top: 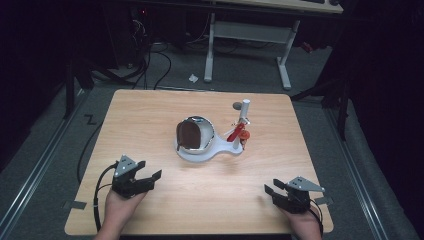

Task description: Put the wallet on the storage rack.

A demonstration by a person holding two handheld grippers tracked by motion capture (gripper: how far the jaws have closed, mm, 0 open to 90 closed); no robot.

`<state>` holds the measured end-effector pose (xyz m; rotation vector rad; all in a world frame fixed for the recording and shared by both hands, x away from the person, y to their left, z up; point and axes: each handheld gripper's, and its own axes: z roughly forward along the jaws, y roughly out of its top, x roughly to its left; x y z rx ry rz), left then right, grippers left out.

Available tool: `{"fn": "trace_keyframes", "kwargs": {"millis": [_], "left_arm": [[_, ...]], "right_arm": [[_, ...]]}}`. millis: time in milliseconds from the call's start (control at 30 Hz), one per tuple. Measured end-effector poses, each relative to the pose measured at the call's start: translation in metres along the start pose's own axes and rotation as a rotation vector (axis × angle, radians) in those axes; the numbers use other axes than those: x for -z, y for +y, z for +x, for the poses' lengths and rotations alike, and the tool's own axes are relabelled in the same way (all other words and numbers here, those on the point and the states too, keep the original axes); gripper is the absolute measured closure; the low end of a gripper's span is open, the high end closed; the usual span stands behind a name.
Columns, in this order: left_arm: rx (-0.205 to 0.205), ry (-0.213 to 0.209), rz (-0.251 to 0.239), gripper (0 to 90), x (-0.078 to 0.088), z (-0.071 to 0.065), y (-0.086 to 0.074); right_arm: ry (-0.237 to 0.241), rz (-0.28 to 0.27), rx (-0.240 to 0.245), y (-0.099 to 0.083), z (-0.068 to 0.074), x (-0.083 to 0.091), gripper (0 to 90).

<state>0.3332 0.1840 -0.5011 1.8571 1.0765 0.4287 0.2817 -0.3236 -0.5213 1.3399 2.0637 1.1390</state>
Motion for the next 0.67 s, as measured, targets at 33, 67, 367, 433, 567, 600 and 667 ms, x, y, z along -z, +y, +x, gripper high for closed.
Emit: {"fn": "trace_keyframes", "kwargs": {"millis": [33, 67, 367, 433, 567, 600, 667], "left_arm": [[-0.018, 0.021, 0.013, 27.2, 0.003, 0.002, -0.012], [-0.027, 0.038, 0.014, 27.1, 0.006, 0.003, -0.022], [-0.023, -0.009, 0.055, 24.7, 0.011, 0.006, -0.039], [-0.021, -0.020, 0.049, 24.6, 0.010, 0.005, -0.038], [-0.024, -0.027, 0.053, 24.6, 0.008, 0.006, -0.039], [-0.025, -0.027, 0.052, 24.6, 0.009, 0.006, -0.039], [-0.025, -0.026, 0.050, 24.7, 0.010, 0.007, -0.040]], "right_arm": [[-0.005, 0.000, -0.006, 0.001, -0.001, -0.002, 52.8], [-0.008, 0.001, -0.007, 0.001, -0.001, -0.002, 52.8], [-0.034, 0.003, -0.011, 0.003, -0.002, -0.009, 52.3], [-0.037, 0.007, -0.018, 0.002, -0.002, -0.009, 52.3], [-0.051, 0.005, -0.014, 0.002, -0.003, -0.006, 52.3], [-0.053, 0.003, -0.016, 0.002, -0.003, -0.006, 52.3], [-0.055, 0.004, -0.019, 0.002, -0.003, -0.005, 52.2]]}}
